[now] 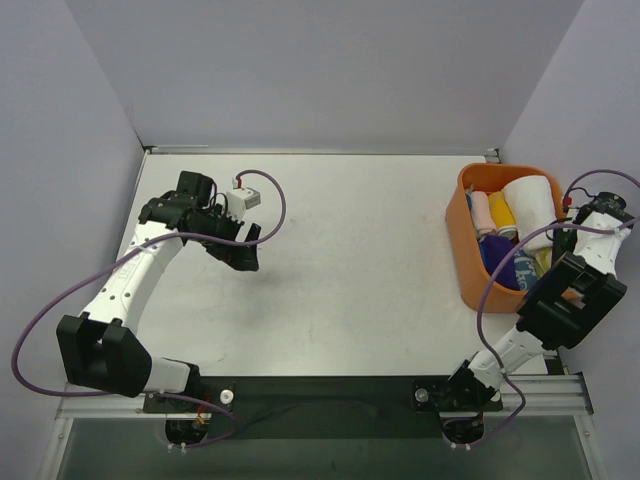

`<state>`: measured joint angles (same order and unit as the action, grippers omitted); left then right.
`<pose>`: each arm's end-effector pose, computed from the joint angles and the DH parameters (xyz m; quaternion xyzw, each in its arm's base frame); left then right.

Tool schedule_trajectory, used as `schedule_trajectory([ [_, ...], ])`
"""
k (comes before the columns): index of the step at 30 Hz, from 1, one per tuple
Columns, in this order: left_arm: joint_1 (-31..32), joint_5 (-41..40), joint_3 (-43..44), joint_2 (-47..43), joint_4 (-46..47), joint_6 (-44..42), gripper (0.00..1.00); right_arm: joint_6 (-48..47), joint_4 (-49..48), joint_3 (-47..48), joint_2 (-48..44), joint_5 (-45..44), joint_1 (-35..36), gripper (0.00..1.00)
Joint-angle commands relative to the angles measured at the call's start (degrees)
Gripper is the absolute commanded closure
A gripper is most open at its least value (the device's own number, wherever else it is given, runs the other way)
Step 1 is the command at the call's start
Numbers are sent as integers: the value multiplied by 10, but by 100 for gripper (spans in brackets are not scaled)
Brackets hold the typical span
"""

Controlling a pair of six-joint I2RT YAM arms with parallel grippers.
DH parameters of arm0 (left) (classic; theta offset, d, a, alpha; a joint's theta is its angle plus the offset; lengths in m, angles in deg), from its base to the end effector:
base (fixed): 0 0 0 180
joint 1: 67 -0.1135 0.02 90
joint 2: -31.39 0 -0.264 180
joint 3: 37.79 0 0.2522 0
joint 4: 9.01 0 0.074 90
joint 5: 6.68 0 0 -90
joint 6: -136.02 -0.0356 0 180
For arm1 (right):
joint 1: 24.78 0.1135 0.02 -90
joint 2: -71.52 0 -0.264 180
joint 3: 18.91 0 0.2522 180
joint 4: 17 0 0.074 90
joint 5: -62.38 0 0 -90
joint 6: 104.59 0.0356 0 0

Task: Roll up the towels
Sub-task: Place the rolled towel into the container

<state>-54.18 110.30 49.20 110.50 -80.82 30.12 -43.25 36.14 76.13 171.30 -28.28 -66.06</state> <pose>0.2562 -0.0749 0.3124 0.2859 0.9047 -0.2213 0.2254 0.2811 -0.2474 0.2600 0.1072 0.9550 -0.1631 0.2235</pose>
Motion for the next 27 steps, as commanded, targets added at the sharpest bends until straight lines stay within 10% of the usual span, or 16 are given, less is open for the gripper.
schedule_trajectory([
  [1, 4, 19, -1, -10, 21, -4, 3, -4, -12, -6, 16, 8, -2, 100],
  [6, 4, 20, -3, -8, 25, -3, 3, -17, -11, -14, 37, -24, -4, 98],
  [10, 4, 22, -2, -7, 27, 0, 3, -22, -9, -26, 23, -17, -6, 59],
  [27, 4, 40, -17, -18, 51, 10, 3, -33, 90, 29, -68, 1, -6, 30],
])
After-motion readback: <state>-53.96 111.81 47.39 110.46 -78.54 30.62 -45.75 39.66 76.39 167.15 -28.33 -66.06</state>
